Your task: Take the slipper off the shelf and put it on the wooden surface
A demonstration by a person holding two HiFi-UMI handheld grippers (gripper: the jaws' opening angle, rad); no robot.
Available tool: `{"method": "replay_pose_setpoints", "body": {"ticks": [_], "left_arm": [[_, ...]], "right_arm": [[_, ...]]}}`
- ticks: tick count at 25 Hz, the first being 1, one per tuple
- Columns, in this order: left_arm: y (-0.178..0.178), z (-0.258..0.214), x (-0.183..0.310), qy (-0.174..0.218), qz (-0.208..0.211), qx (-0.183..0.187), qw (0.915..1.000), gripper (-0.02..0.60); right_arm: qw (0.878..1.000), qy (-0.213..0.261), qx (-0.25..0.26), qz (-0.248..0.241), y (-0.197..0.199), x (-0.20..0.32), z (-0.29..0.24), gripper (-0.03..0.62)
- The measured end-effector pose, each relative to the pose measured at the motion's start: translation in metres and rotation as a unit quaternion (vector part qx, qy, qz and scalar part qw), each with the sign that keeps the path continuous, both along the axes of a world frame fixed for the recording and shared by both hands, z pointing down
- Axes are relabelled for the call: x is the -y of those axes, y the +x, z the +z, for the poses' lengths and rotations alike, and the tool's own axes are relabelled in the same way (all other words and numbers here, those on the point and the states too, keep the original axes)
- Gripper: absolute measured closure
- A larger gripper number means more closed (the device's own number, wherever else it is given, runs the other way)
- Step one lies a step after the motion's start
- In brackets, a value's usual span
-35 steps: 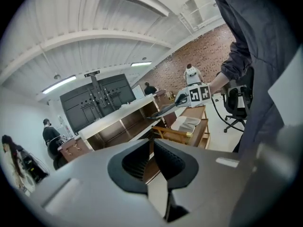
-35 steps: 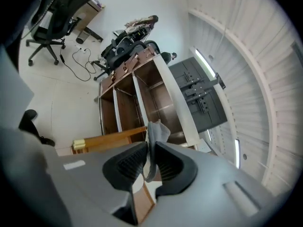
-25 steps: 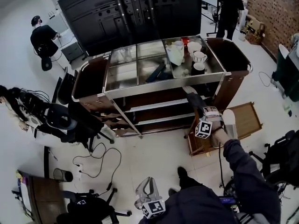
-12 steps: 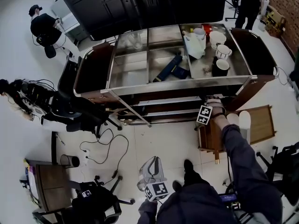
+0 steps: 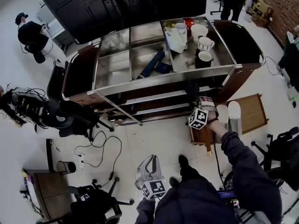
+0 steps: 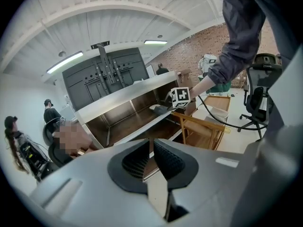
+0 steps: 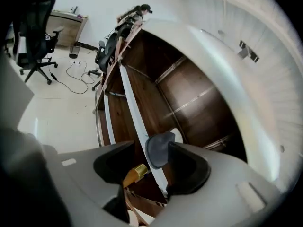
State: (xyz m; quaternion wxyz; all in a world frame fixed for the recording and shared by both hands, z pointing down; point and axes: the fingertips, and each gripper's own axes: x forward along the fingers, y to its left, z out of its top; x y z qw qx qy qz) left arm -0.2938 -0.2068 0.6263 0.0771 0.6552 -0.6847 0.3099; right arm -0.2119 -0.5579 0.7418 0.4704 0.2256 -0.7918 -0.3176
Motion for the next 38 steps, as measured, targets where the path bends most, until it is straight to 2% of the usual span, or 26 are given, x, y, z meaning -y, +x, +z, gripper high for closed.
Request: {"method": "replay_pose_setpoints", "body": {"ticks": [3, 7, 10, 11, 14, 18, 21, 27, 33, 38], "left_arm": [[0.014, -0.002, -0.019, 0.011, 0.013, 0.005, 0.9998, 0.535], [0.049, -0.014, -0.064, 0.025, 0.042, 0.008, 0.9988, 0.535], [0.078, -0.017, -0.099, 0.033, 0.062, 0.01, 0.9975, 0.535], [0.089, -0.014, -0.111, 0.033, 0.069, 0.006, 0.997, 0.535], [0.122, -0.007, -0.138, 0.028, 0.092, -0.004, 0.9953, 0.535], [0.168, -0.005, -0.17, 0.024, 0.111, 0.005, 0.9935, 0.535], [0.198, -0.005, -0.186, 0.02, 0.121, 0.021, 0.9922, 0.535], [0.257, -0.007, -0.204, 0.022, 0.124, 0.046, 0.991, 0.535], [0.322, -0.011, -0.238, 0.022, 0.103, 0.052, 0.9931, 0.535], [0.347, -0.013, -0.266, 0.026, 0.082, 0.067, 0.9941, 0.535]], "right_arm": [[0.999, 0.01, 0.039, -0.006, 0.021, -0.062, -0.03, 0.398], [0.995, 0.015, 0.097, 0.008, 0.069, -0.186, -0.069, 0.455], [0.989, 0.046, 0.139, 0.02, 0.11, -0.276, -0.106, 0.572], [0.988, 0.049, 0.146, 0.023, 0.125, -0.304, -0.114, 0.592], [0.988, 0.056, 0.14, 0.018, 0.167, -0.366, -0.123, 0.594], [0.992, 0.062, 0.11, 0.011, 0.225, -0.408, -0.131, 0.594], [0.992, 0.068, 0.106, 0.014, 0.26, -0.43, -0.138, 0.594], [0.988, 0.061, 0.142, 0.013, 0.312, -0.464, -0.143, 0.594], [0.983, 0.059, 0.173, -0.012, 0.358, -0.504, -0.154, 0.594], [0.98, 0.06, 0.189, -0.022, 0.383, -0.531, -0.163, 0.594]]}}
